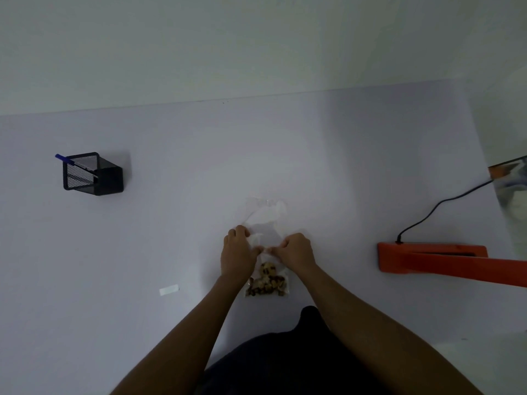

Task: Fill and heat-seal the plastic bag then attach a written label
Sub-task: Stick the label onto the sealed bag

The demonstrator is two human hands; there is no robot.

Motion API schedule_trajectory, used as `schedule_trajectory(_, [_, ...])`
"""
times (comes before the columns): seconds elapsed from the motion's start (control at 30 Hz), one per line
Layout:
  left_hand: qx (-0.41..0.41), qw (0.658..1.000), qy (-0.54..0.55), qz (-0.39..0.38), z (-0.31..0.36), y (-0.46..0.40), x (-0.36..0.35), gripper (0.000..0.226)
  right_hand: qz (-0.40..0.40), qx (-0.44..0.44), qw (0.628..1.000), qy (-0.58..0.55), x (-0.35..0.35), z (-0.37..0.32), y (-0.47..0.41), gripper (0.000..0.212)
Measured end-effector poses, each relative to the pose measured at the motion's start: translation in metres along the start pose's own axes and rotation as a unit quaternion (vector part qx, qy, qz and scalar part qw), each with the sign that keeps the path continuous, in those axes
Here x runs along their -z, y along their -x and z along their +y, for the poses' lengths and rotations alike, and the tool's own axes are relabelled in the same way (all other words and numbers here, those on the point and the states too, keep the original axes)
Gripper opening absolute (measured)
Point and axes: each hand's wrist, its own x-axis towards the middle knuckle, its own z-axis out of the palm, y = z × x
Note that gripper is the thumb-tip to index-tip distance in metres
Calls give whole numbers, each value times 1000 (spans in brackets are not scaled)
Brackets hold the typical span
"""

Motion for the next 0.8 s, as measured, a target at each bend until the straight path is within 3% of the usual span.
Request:
schedule_trajectory(0.23, [-8,1000,10,-28,-7,-7,5,45,18,26,998,-45,3,11,5,36])
schedule_trajectory(0.5, [-21,999,3,-28,-9,-8,4,44,45,18,993,-106,2,21,10,35])
schedule_trajectory(0.63, [-19,999,5,-29,-9,-8,4,45,49,27,997,-51,-2,15,13,48])
schedule_trajectory(0.8, [-19,999,9,-36,-9,-9,5,45,44,32,998,-15,-3,13,11,39])
